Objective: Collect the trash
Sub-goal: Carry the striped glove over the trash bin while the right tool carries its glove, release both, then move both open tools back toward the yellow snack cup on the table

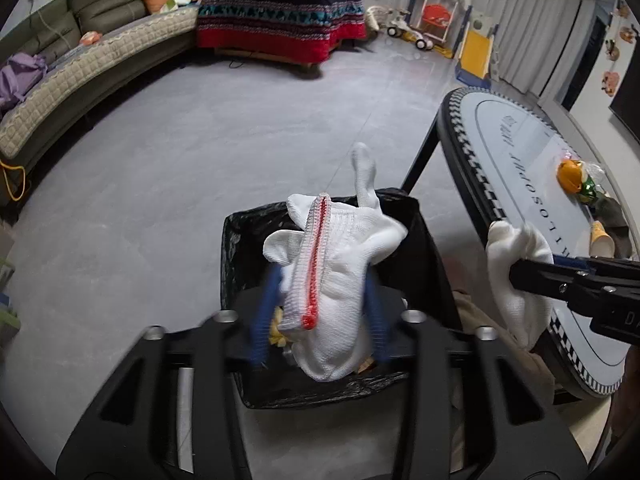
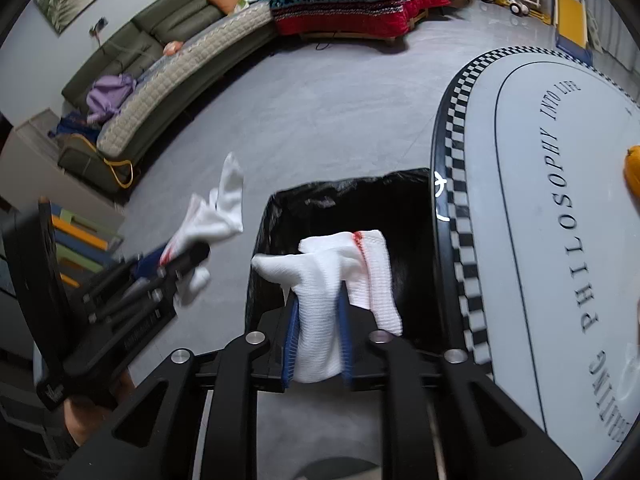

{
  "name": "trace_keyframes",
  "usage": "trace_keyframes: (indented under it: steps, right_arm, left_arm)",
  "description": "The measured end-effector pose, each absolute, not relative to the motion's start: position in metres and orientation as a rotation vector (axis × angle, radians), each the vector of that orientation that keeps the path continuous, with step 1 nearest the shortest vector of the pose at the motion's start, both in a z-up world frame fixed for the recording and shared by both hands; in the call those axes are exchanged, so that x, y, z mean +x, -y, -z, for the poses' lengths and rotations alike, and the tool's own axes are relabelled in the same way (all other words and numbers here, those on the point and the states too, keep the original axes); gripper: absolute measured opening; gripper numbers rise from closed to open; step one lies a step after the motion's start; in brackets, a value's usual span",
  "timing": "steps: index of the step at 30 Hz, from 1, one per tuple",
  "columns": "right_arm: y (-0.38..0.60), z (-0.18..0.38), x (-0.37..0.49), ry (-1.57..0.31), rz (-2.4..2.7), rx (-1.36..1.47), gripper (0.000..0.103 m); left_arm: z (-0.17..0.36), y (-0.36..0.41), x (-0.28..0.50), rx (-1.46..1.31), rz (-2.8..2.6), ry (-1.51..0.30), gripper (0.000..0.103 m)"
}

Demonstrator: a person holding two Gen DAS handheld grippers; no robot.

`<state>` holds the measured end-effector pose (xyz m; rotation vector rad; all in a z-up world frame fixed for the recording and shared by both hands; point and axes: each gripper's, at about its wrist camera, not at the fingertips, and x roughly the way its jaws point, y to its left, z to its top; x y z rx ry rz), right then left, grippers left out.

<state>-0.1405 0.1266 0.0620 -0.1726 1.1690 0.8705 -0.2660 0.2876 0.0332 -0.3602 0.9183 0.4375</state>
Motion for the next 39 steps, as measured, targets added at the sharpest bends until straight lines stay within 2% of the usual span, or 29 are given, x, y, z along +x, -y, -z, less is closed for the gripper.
trace_keyframes:
  steps: [1,20,39]
  right_arm:
    - [-0.128,-0.06,-0.136,-1.169,-0.849,-0.16,0.067]
    - [-0.087,-0.069,-0.136,-1.145,-0.844,-0.124,0.067]
    - [0.032,-0.088,-0.082,-1.099,-0.682,0.01,0.067]
  left_arm:
    - [-0.032,-0.291,-0.266,-0.366,-0.468,-0.925,0.096]
    - [-0.037,-0.278,-0.264,-0.345,-0.445,-0.898,0.097]
    - [-0.06,-0.17,-0.189,-0.175,-0.232,-0.925,0.097]
